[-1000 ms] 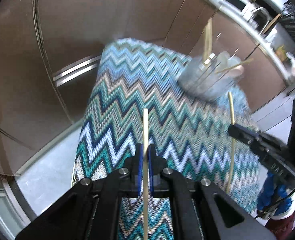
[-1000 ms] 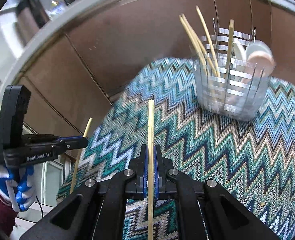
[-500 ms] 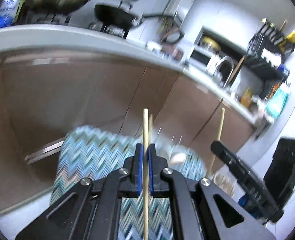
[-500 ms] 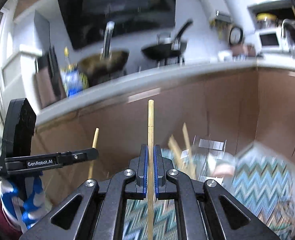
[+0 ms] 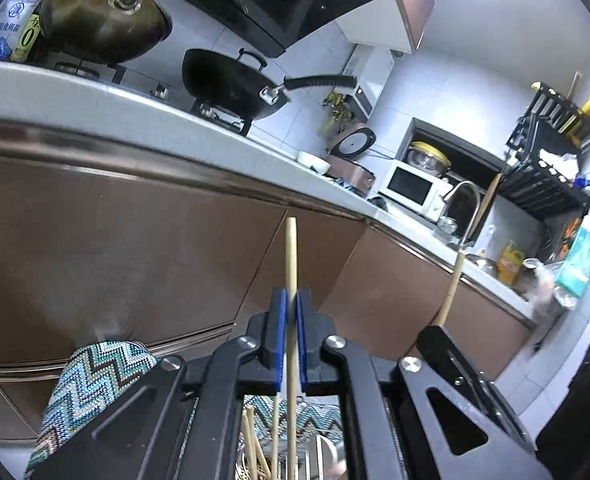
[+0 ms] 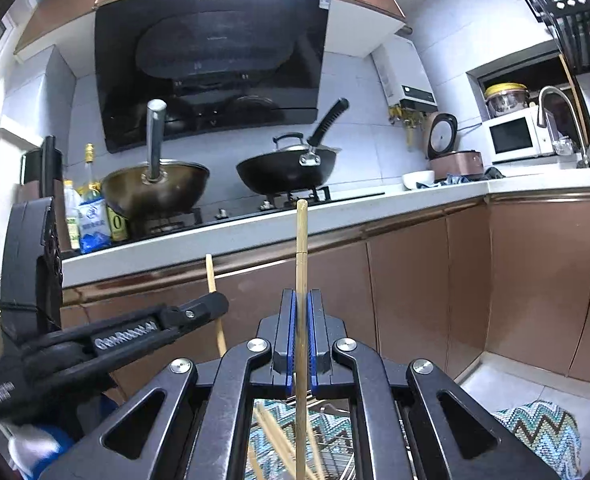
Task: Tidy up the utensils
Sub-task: 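Lift both held chopsticks and carry them above the wire utensil holder, then open the right tool to drop its chopstick while the left tool releases its own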
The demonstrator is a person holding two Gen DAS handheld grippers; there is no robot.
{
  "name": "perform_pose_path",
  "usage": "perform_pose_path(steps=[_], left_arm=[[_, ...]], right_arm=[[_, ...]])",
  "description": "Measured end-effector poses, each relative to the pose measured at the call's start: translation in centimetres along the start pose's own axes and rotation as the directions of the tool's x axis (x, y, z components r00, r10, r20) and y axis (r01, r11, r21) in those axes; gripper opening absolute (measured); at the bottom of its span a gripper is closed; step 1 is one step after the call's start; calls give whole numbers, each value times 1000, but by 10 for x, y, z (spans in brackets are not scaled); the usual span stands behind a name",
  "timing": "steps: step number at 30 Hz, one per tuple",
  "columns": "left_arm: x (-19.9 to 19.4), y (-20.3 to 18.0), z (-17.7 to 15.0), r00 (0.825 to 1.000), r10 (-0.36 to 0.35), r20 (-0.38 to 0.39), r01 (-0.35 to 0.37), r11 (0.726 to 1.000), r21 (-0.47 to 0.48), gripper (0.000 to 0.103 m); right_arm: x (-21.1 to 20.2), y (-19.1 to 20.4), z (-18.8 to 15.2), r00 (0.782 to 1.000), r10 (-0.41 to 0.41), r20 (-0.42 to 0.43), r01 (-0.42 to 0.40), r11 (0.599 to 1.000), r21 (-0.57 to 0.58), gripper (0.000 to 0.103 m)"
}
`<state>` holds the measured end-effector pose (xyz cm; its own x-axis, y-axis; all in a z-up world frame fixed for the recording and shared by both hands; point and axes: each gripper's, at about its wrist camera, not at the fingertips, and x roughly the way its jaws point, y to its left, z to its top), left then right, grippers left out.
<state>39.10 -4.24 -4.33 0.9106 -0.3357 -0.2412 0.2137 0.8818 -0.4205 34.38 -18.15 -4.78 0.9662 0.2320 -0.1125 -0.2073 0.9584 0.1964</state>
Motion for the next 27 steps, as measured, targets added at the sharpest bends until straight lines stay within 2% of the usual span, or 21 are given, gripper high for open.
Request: perform_pose_path(steps=[8, 14, 15, 16, 19, 24, 26, 27], left_arm=[[23, 5, -30, 997, 57, 53, -59, 997, 40, 5], [26, 11, -46, 996, 81, 49, -83, 996, 46, 6], [24, 11, -47, 996, 80, 47, -82, 995, 48, 6], [22, 12, -47, 996, 78, 45, -80, 996, 48, 7], [14, 13, -44, 996, 80, 43, -82, 995, 52, 14], [-13, 12, -34, 994, 91, 61, -94, 995, 46, 29], [-28, 12, -31, 993, 100, 64, -103, 993, 48, 40], [-36, 12, -29, 993, 104, 63, -107, 993, 50, 42]], right_arm=[[14, -11, -32, 1000, -28, -14, 28, 1000, -10, 5], [12, -13, -50, 999, -41, -32, 40, 999, -23, 6], [9, -13, -50, 999, -44, -30, 43, 999, -25, 7], [7, -13, -50, 999, -45, -28, 45, 999, -24, 14], [-3, -13, -44, 998, -62, -13, 62, 998, -20, 34], [-22, -11, -33, 996, -89, -1, 89, 996, -14, 35], [-33, -7, -29, 994, -106, 0, 106, 994, -19, 39], [-40, -5, -27, 993, -121, 0, 121, 992, -25, 41]])
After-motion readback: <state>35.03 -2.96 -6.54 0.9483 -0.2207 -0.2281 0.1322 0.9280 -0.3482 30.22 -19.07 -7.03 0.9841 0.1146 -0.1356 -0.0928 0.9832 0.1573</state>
